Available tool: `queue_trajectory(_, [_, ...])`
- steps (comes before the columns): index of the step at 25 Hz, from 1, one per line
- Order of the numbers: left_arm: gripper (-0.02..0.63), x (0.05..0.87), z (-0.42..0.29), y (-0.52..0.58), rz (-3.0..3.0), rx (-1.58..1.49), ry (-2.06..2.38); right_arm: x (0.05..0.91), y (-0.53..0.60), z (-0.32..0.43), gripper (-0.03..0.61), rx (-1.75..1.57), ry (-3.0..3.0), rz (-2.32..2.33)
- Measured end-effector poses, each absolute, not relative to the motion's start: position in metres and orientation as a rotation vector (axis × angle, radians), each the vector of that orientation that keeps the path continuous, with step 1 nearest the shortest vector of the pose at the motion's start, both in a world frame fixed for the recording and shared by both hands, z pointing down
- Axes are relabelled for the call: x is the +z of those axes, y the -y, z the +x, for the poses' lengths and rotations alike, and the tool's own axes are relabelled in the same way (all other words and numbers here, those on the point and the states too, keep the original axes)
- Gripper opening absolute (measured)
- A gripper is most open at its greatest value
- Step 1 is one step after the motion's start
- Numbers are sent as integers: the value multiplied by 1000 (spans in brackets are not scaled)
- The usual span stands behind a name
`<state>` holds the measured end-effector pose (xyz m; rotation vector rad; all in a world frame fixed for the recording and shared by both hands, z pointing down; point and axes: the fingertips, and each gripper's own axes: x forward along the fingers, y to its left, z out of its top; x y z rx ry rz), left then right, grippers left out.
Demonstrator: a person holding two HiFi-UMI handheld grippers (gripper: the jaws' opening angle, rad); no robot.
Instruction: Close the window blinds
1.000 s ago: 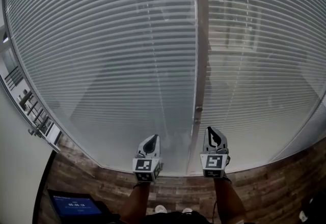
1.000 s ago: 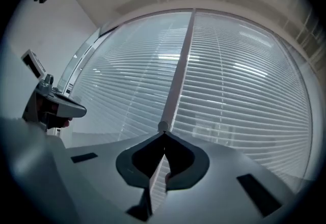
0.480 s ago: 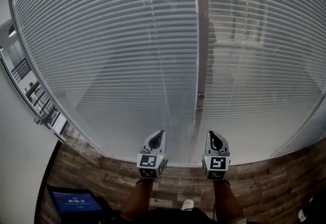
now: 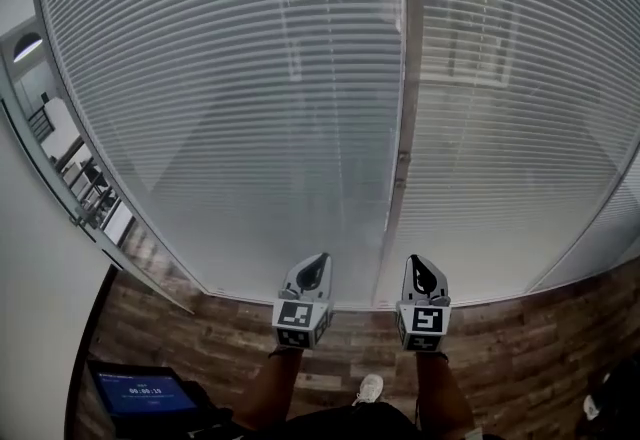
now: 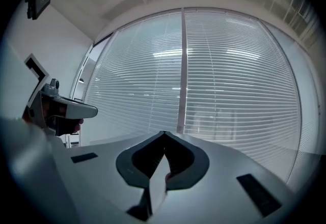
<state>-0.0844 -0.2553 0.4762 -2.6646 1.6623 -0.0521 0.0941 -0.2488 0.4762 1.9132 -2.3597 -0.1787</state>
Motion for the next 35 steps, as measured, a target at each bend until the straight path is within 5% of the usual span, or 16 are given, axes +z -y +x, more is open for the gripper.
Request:
queue_trajectory(12, [0, 507, -112, 151, -2728, -57, -1638, 499, 137, 57, 3, -121, 2326, 1915])
queue_trajectory(35, [0, 516, -45, 37, -2694, -83, -1729, 498, 21, 117, 3, -162, 2478, 1861])
